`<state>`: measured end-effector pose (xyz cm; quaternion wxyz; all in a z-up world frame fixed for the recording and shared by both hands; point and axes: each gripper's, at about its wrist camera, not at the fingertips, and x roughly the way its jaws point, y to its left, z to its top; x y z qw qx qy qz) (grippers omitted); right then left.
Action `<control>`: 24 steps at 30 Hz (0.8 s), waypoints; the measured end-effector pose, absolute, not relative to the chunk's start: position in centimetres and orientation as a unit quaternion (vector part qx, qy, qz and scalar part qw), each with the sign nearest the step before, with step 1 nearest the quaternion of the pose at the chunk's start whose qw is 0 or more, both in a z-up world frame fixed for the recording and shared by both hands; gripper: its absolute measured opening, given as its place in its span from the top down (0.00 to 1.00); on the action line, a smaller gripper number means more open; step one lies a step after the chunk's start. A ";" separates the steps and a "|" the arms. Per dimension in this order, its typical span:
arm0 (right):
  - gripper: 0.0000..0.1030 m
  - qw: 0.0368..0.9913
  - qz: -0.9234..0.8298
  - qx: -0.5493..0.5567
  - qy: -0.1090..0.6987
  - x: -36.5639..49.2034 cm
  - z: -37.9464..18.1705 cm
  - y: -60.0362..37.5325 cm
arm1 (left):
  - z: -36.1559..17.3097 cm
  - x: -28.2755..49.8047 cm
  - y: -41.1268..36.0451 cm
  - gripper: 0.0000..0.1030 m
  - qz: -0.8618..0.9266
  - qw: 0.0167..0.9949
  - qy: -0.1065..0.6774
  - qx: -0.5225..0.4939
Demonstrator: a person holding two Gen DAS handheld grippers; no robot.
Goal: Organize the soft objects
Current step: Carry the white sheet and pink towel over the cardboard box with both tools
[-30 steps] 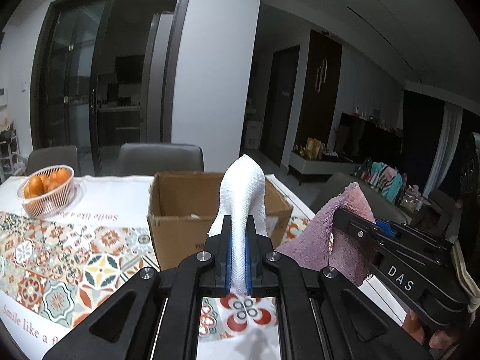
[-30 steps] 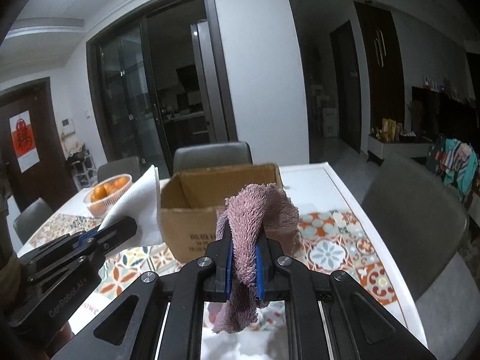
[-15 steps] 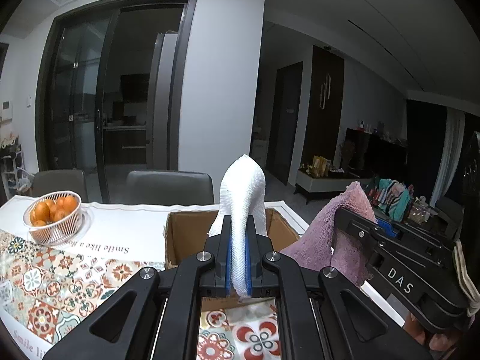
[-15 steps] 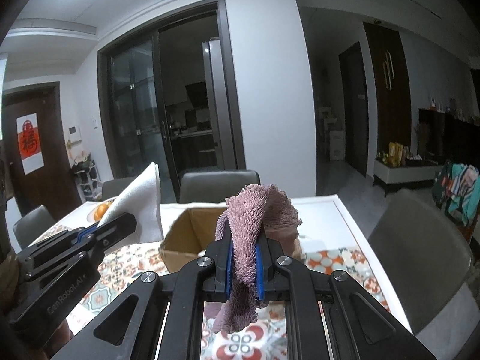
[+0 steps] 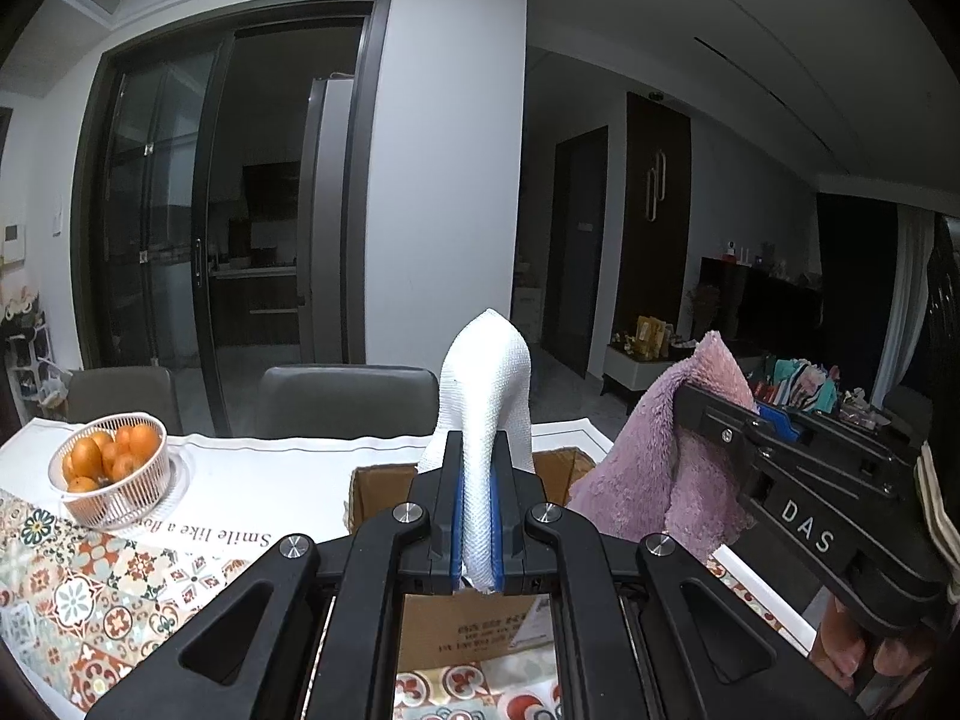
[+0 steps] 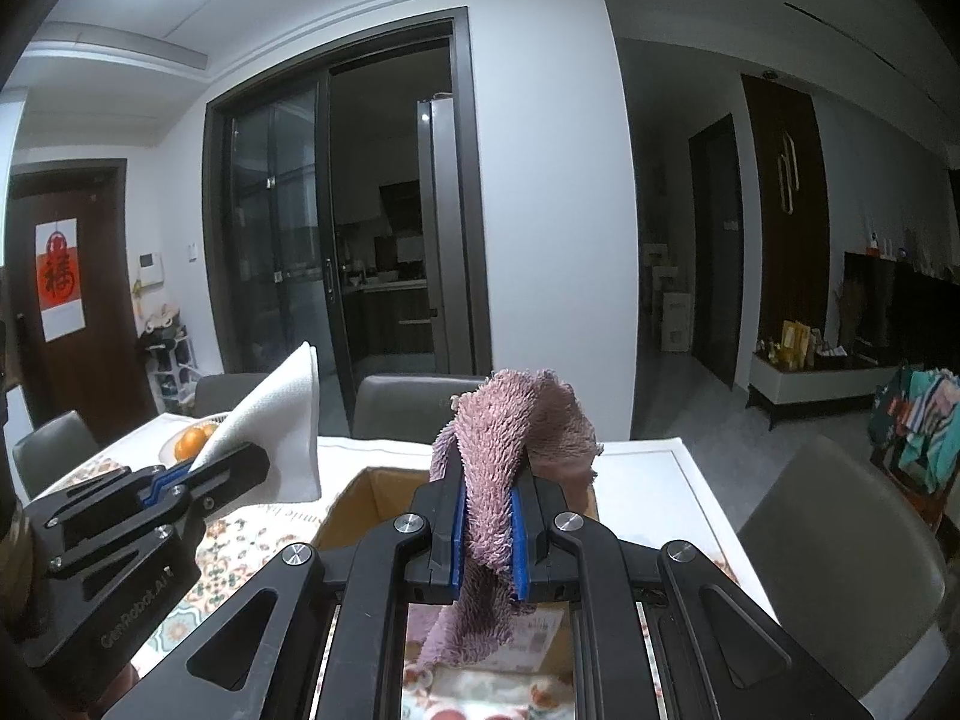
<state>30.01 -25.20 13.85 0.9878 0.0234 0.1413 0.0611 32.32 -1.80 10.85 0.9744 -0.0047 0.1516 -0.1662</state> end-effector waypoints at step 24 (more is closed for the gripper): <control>0.87 0.976 0.081 0.020 0.202 38.4 10.0 -24.3 | 5.8 40.4 -4.0 0.92 -0.158 0.960 0.229 0.011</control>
